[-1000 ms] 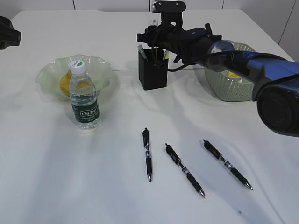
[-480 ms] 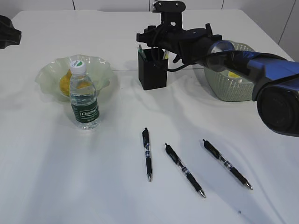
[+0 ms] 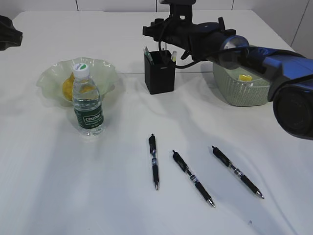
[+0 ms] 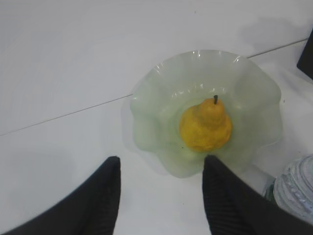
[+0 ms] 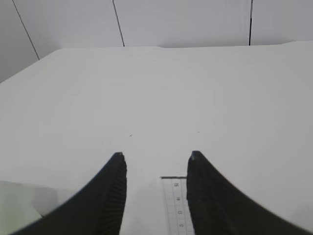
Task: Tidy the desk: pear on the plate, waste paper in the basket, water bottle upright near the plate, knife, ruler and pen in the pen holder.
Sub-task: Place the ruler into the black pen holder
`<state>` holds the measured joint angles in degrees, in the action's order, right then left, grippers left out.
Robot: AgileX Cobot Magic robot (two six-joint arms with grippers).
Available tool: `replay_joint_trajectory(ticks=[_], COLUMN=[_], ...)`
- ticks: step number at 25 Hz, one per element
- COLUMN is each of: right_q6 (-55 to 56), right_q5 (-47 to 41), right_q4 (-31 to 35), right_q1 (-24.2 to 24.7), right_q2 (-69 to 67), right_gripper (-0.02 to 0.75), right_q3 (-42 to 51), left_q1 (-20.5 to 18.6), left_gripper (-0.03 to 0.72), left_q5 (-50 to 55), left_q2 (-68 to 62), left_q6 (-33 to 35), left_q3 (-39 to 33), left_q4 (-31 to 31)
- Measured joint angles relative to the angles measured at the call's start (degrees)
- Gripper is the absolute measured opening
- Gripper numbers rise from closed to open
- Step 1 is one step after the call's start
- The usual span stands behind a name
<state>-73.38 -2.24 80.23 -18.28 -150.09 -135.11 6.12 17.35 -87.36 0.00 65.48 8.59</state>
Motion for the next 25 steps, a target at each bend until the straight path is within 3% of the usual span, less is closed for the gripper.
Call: replay_joint_trajectory(ticks=[6,13,21,25], right_q6=[-0.08,-0.08,-0.34,-5.71], right_q5=[-0.13,-0.03,0.3,-0.8], right_q4=[2.4,10.18,11.74,11.86], right_q1=[0.43,0.99,1.11,1.11], right_q2=[0.11,0.11,0.11,0.11], right_gripper=[0.305,0.304,0.303,0.303], right_q3=[0.0,0.0,0.0,0.0], left_q1=[0.0,0.0,0.0,0.0], left_gripper=[0.38,0.381,0.381,0.381], left_q5=[0.0,-0.13,-0.58,-0.7], left_q2=[0.0,0.0,0.0,0.0], left_q6=[0.0,0.0,0.0,0.0], left_q3=[0.0,0.0,0.0,0.0], left_q4=[0.08,0.21,0.32,0.35])
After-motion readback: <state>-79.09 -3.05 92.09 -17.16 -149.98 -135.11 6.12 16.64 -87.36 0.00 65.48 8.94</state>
